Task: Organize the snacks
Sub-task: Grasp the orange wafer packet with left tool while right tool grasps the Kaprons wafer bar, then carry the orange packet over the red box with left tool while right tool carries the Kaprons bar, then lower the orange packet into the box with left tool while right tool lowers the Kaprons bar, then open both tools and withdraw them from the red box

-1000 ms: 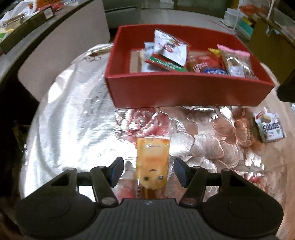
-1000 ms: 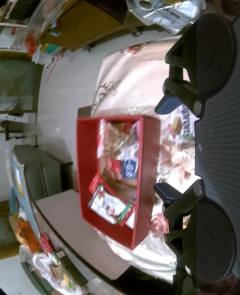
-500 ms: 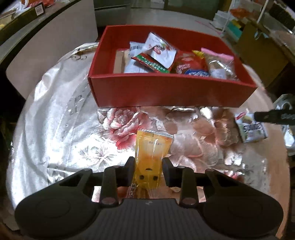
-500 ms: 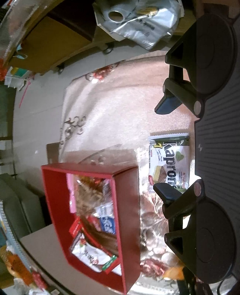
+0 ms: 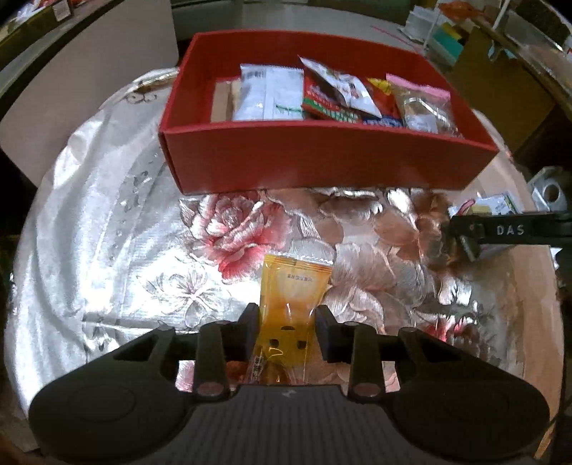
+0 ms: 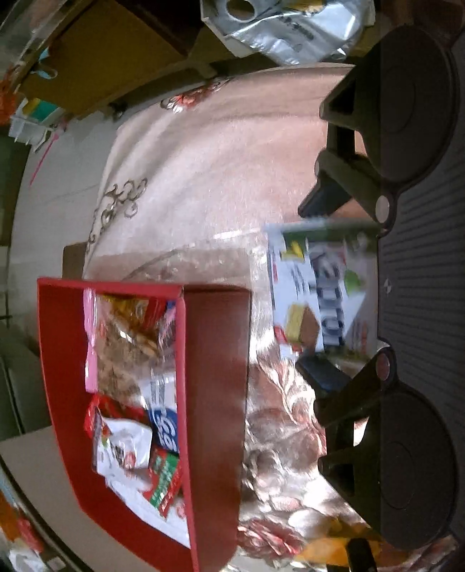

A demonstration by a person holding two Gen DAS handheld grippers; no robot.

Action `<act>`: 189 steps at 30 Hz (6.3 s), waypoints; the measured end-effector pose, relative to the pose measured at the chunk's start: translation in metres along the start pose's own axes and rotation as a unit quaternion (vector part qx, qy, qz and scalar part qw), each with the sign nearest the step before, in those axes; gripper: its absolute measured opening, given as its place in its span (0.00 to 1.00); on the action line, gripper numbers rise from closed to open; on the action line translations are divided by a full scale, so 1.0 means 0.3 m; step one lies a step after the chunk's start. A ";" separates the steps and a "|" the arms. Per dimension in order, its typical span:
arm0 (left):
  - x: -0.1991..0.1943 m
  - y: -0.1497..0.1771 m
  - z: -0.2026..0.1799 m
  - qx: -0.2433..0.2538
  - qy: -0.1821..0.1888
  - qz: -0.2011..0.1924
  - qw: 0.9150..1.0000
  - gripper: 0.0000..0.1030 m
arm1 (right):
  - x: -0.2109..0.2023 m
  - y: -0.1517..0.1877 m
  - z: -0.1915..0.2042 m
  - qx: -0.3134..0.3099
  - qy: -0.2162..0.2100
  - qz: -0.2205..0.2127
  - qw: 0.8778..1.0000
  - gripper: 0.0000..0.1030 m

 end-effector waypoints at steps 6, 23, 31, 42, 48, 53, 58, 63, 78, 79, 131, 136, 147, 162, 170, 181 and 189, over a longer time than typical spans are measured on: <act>0.016 0.007 -0.018 0.012 -0.012 0.002 1.000 0.37 | -0.007 0.011 0.046 -0.013 -0.001 0.009 1.000 0.80; -0.029 -0.006 -0.027 0.016 -0.003 -0.018 1.000 0.25 | -0.064 0.015 0.042 -0.004 -0.031 -0.004 1.000 0.66; -0.087 -0.058 0.004 -0.013 0.021 -0.044 0.999 0.25 | -0.113 -0.014 0.040 -0.001 -0.049 -0.039 0.998 0.65; -0.134 -0.115 0.042 -0.041 0.031 -0.075 0.996 0.24 | -0.209 -0.065 0.105 -0.019 -0.085 -0.087 0.992 0.65; -0.182 -0.153 0.065 -0.060 0.040 -0.106 0.992 0.24 | -0.245 -0.087 0.127 -0.022 -0.095 -0.111 0.989 0.65; -0.214 -0.192 0.080 -0.074 0.046 -0.128 0.988 0.24 | -0.269 -0.106 0.140 -0.024 -0.103 -0.126 0.986 0.65; -0.232 -0.228 0.073 -0.077 0.044 -0.144 0.986 0.24 | -0.288 -0.125 0.149 -0.027 -0.107 -0.139 0.984 0.65; -0.245 -0.264 0.067 -0.080 0.038 -0.159 0.983 0.24 | -0.296 -0.139 0.155 -0.028 -0.108 -0.147 0.983 0.65; -0.247 -0.345 0.052 -0.082 0.020 -0.185 0.979 0.24 | -0.304 -0.201 0.174 -0.027 -0.115 -0.167 0.979 0.65; -0.247 -0.354 0.050 -0.081 0.016 -0.188 0.979 0.24 | -0.302 -0.205 0.174 -0.026 -0.115 -0.168 0.979 0.65; 0.010 -0.518 -0.087 -0.059 -0.035 -0.140 0.988 0.25 | -0.012 -0.327 0.054 0.000 -0.093 -0.126 0.988 0.66; 0.036 -0.514 -0.103 -0.052 -0.033 -0.121 0.991 0.25 | -0.002 -0.323 0.061 -0.015 -0.076 -0.127 0.989 0.69; 0.039 -0.497 -0.118 -0.036 -0.037 -0.111 0.992 0.30 | -0.003 -0.332 0.066 -0.023 -0.061 -0.124 0.990 0.74; -0.068 -0.433 -0.071 -0.043 -0.043 -0.129 0.990 0.41 | -0.155 -0.319 0.072 -0.009 -0.041 -0.169 0.985 0.83; -0.160 -0.345 -0.032 -0.047 -0.050 -0.145 0.987 0.47 | -0.256 -0.250 0.134 -0.011 -0.045 -0.185 0.982 0.84; -0.239 -0.214 0.044 -0.067 -0.040 -0.146 0.986 0.49 | -0.351 -0.103 0.234 -0.025 -0.050 -0.183 0.981 0.86; -0.255 -0.138 0.048 -0.063 -0.048 -0.144 0.986 0.50 | -0.381 -0.016 0.260 -0.026 -0.045 -0.176 0.983 0.86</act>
Point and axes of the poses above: each gripper's, at about its wrist camera, not at the fingertips, and x roughly the way its jaws point, z to its left, y to its underside, the point moved 1 cm from there along x, roughly the way its jaws point, and after that the axes turned 15 degrees about -y, right-handed, at the moved point
